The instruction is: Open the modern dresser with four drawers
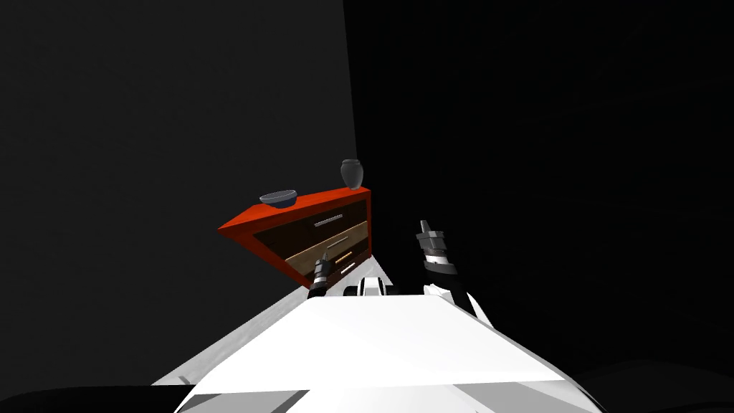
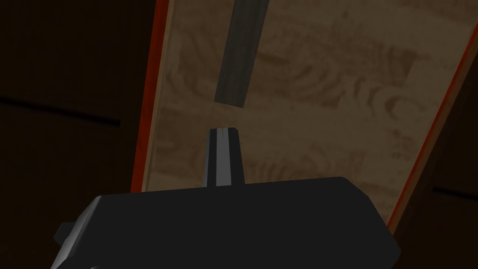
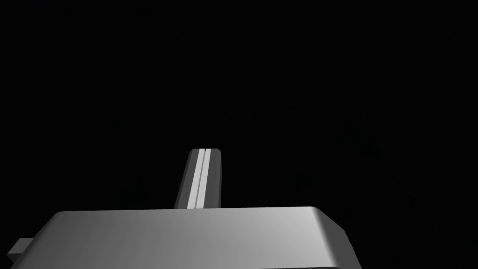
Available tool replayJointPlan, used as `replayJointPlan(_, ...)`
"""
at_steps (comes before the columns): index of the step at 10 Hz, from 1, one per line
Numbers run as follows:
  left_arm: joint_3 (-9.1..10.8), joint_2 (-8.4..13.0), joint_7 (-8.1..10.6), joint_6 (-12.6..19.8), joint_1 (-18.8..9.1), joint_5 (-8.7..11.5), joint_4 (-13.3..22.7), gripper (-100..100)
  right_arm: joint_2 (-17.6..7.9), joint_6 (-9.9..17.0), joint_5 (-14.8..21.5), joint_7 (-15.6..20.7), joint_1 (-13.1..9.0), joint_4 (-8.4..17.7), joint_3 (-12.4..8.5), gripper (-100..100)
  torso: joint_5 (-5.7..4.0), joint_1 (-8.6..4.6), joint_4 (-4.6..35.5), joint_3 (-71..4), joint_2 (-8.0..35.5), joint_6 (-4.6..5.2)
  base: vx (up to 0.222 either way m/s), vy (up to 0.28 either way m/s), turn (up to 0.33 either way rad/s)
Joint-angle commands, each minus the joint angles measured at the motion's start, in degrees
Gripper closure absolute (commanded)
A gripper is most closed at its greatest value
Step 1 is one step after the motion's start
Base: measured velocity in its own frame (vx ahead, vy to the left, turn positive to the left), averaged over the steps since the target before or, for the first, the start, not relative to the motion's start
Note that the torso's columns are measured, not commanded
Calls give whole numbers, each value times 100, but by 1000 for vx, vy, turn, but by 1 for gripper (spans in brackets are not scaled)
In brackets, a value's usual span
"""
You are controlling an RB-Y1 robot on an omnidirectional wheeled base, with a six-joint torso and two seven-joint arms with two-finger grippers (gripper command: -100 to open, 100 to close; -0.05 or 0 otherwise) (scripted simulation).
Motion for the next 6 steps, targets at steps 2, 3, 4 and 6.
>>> replayJointPlan(2, 169, -65, -91, -56, -608, -43, 587, 100, 0, 0, 0, 0, 0, 0, 0, 0, 2, 6, -2, -6, -10, 0, -121, -7, 18)
replayJointPlan(3, 169, -65, -91, -56, -780, -43, 749, 100, 0, 0, 0, 0, 0, 0, 0, 0, -1, -7, -3, -5, -5, -1, -120, -24, 16)
replayJointPlan(4, 169, -65, -91, -56, -816, -43, 826, 100, 0, 0, 0, 0, 0, 0, 0, 0, -2, -5, -3, -6, -10, 0, -43, -5, -4)
replayJointPlan(6, 249, -100, -138, -90, -1187, -64, 1201, 100, 0, 0, 0, 0, 1, 0, 0, 0, 2, 7, -6, -12, -16, -1, -76, 3, 21)
